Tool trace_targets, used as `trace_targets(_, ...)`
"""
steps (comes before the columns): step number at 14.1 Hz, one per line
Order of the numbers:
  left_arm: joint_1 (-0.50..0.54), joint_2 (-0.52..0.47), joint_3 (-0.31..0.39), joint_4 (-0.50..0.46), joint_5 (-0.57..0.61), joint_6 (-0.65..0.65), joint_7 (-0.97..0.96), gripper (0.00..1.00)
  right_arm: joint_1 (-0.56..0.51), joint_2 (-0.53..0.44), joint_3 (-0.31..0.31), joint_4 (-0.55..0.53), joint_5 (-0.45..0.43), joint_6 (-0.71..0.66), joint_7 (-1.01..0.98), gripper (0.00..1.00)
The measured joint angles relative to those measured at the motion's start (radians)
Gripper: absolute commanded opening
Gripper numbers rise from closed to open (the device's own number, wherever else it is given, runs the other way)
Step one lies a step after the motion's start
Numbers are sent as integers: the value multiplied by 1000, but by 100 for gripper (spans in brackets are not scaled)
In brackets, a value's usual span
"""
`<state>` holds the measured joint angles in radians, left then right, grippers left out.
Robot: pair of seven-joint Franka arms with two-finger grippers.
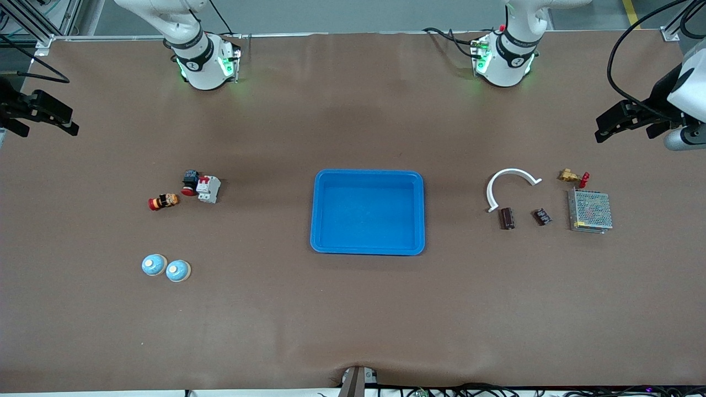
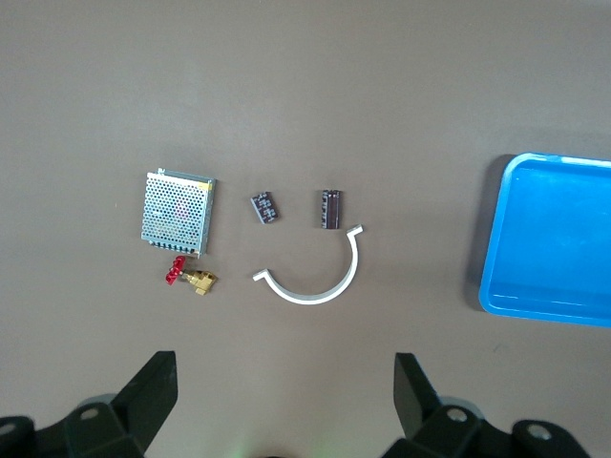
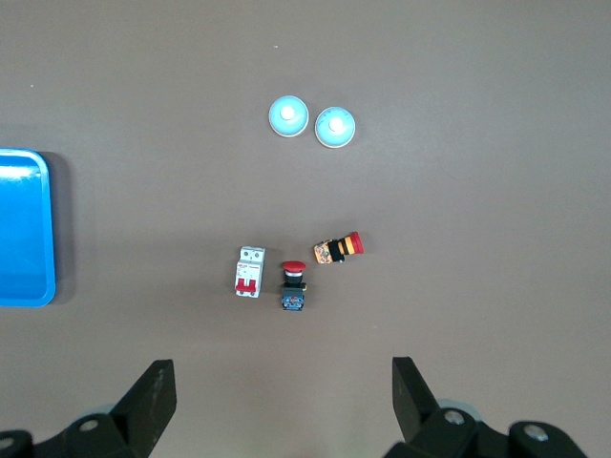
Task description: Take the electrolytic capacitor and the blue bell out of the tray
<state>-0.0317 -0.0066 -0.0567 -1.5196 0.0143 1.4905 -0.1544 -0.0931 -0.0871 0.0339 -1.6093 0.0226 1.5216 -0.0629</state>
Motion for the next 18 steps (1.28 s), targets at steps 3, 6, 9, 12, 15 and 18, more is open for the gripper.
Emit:
trace_targets(3,0,0,0,0,0,0,0,100,0,0,0,4,0,0,0,100)
trace_targets(6,1,0,0,0,0,0,0,100,0,0,0,7,0,0,0,100)
trace_targets(9,2,0,0,0,0,0,0,100,0,0,0,10,0,2,0,100)
trace_targets(12,2,0,0,0,0,0,0,100,0,0,0,15,0,1,0,100)
trace_targets(15,2,0,1,0,0,0,0,100,0,0,0,18,0,1,0,100)
trace_targets(18,2,0,1,0,0,0,0,100,0,1,0,18,0,1,0,100)
